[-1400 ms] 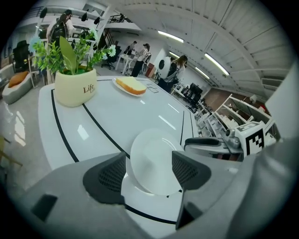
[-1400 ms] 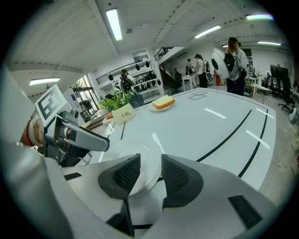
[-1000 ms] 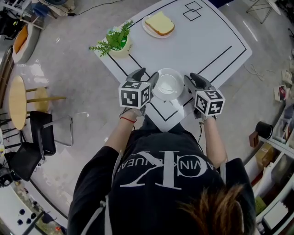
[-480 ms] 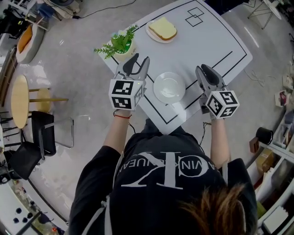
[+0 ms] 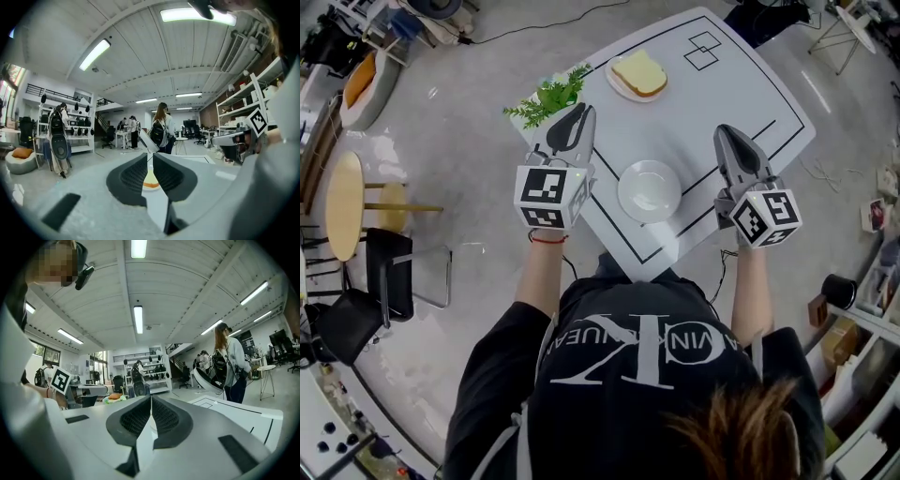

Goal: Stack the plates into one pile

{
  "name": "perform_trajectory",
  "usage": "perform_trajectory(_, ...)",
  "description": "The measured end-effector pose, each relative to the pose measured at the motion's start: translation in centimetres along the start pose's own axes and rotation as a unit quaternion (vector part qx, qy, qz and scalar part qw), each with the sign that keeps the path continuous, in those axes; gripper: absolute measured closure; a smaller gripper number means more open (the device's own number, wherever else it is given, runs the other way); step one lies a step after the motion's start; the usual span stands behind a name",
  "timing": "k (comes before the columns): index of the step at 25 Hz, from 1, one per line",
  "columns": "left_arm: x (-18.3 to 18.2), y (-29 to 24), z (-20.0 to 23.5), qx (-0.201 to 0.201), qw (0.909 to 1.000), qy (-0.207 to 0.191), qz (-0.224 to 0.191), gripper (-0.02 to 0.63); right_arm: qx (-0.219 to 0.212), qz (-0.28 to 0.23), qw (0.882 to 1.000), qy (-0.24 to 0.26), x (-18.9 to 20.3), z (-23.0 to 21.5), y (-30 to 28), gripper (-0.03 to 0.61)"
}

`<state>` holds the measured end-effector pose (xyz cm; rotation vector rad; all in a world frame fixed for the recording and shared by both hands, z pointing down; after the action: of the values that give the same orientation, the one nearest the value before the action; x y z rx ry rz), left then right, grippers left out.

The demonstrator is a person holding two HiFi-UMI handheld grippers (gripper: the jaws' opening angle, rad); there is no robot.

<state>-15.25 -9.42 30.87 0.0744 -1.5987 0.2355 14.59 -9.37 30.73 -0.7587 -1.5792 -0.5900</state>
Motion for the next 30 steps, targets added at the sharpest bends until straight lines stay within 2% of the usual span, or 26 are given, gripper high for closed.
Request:
perform_trajectory(4, -1.6, 0.4, 0.5, -0.012, 0.9996, 0.007, -0.024, 0.604, -0.006, -0.029, 1.000, 0.003, -1.7, 0.1, -0.1, 0.577)
perform_trajectory(10, -3.4, 1.2, 1.0, -0.021, 0.9987, 0.008, -0.046, 0.604, -0.012, -0.050, 0.998, 0.018, -3.6, 0.3, 0.1, 0.577)
perform_trajectory(19, -3.1, 2.1, 1.7, -0.042, 0.9978, 0.006, -0.051, 0.604, -0.006, -0.034, 0.998, 0.045, -3.3, 0.4, 0.8, 0.578)
perform_trajectory(30, -2.6, 2.5, 2.1, -0.048, 0.9977, 0.022, -0.042, 0.604, -0.006, -0.033, 0.999, 0.036, -2.5, 0.0, 1.7, 0.578)
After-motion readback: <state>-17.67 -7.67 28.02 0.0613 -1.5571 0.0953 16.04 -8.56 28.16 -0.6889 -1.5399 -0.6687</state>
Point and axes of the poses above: the fingertips, and each gripper's own axes: y backward along the fingers, z to its left, x out of its underside, the point moved 8 cm from there along y, backward along the fingers, and after that the axes turned 13 degrees about -x, right-handed, at the moved point
